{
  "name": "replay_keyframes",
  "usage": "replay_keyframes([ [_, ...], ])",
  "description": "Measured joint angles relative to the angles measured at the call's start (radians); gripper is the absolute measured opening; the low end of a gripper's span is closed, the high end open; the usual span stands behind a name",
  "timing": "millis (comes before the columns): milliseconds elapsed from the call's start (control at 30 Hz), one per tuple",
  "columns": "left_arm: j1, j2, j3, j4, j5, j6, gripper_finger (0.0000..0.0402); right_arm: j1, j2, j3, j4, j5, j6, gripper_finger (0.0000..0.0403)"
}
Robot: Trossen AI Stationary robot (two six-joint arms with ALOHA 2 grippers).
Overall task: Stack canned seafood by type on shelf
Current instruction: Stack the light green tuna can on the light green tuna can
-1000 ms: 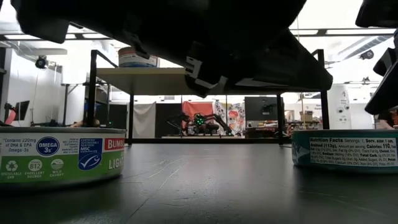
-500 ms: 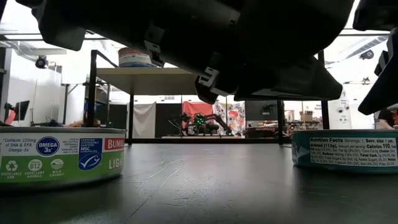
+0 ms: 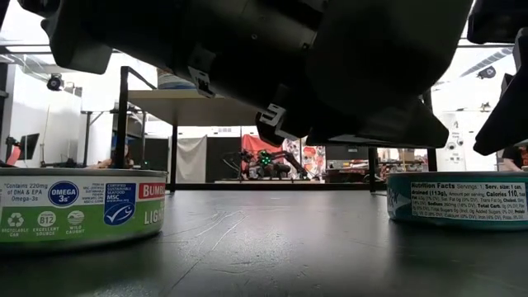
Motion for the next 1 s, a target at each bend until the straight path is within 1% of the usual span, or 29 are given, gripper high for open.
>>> replay_keyframes([
  [200, 0.0, 0.001, -0.002, -0.015, 0.0, -0.007, 0.0, -0.008, 0.005, 0.0, 0.046, 0.003, -0.009, 0.0142],
  [433, 0.002, 0.001, -0.002, -0.011, -0.005, -0.005, 0.0, -0.018, 0.039, -0.001, 0.045, 0.003, -0.009, 0.0159],
  [667, 0.023, 0.003, 0.016, 0.011, -0.028, 0.038, 0.0, -0.018, 0.046, -0.001, 0.049, 0.026, -0.012, 0.0157],
  [833, 0.026, 0.036, 0.015, 0.006, -0.028, 0.011, 0.0, -0.018, 0.046, -0.001, 0.051, 0.026, -0.011, 0.0151],
  [1000, 0.021, 0.053, 0.016, 0.02, -0.031, -0.031, 0.0, -0.018, 0.046, -0.001, 0.055, 0.026, -0.01, 0.0158],
])
